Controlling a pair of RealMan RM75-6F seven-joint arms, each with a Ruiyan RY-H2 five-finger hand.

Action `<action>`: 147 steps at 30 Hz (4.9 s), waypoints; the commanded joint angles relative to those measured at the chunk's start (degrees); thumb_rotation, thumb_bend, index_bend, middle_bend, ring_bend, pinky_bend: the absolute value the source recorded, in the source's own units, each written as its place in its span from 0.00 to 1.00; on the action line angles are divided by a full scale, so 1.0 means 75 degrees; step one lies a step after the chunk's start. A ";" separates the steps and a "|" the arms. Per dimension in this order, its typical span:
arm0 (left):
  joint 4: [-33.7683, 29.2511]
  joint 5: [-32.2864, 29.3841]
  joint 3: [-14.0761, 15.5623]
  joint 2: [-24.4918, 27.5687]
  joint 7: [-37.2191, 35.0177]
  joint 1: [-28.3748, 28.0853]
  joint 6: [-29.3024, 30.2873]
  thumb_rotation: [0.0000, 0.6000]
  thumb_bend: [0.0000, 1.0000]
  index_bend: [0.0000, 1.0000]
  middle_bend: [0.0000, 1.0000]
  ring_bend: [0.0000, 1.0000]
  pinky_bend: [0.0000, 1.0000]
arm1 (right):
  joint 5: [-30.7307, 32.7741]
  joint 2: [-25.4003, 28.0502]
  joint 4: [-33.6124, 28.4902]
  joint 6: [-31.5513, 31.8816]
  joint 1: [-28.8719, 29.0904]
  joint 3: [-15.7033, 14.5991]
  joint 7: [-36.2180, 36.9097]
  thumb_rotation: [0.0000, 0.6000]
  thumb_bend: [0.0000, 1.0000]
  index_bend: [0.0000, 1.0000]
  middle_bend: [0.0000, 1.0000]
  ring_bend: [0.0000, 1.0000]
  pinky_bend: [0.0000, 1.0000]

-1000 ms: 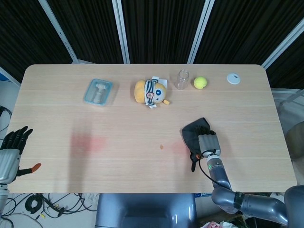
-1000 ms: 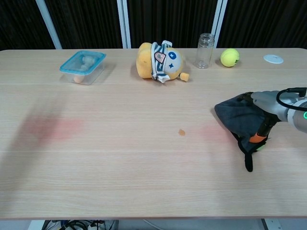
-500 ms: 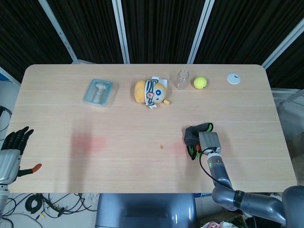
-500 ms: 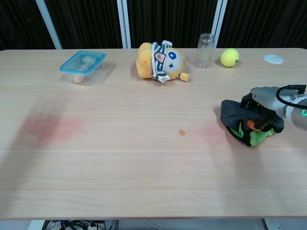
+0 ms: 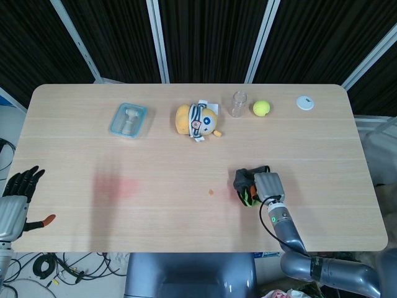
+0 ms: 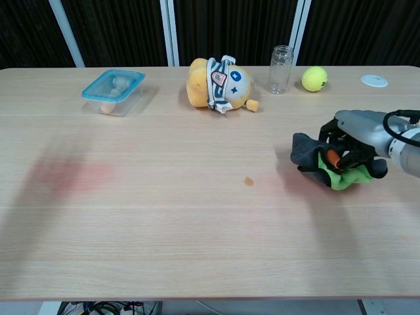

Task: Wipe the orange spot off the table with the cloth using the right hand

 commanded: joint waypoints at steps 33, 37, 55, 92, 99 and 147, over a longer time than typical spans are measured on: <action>-0.0026 -0.0148 -0.0037 0.0024 0.0043 -0.0043 -0.0115 1.00 0.02 0.00 0.00 0.00 0.00 | -0.1229 -0.2813 0.1489 -0.0323 0.0690 -0.0186 0.0013 1.00 0.56 0.64 0.62 0.69 0.72; -0.0024 -0.0164 -0.0046 0.0021 0.0040 -0.0035 -0.0097 1.00 0.02 0.00 0.00 0.00 0.00 | -0.1159 -0.2815 0.1782 -0.0273 0.0623 -0.0171 -0.0018 1.00 0.56 0.64 0.62 0.69 0.72; -0.0017 -0.0261 -0.0099 -0.0052 0.0194 -0.0039 -0.0070 1.00 0.02 0.00 0.00 0.00 0.00 | -0.0635 -0.1441 0.2104 0.0192 -0.0114 -0.0124 -0.0096 1.00 0.56 0.64 0.62 0.69 0.72; -0.0037 -0.0381 -0.0148 0.0015 0.0049 -0.0061 -0.0147 1.00 0.02 0.00 0.00 0.00 0.00 | -0.1591 -0.3069 0.2295 -0.0652 0.0598 0.0252 0.0115 1.00 0.56 0.64 0.62 0.69 0.72; -0.0054 -0.0410 -0.0160 0.0025 0.0075 -0.0073 -0.0165 1.00 0.02 0.00 0.00 0.00 0.00 | -0.1363 -0.3168 0.3447 -0.0446 0.0728 0.0497 -0.0299 1.00 0.56 0.64 0.62 0.69 0.72; -0.0032 -0.0219 -0.0095 -0.0130 0.0344 -0.0007 0.0049 1.00 0.02 0.00 0.00 0.00 0.00 | -0.2457 0.0552 -0.0880 0.1420 -0.1021 -0.0176 -0.0281 1.00 0.56 0.64 0.60 0.66 0.70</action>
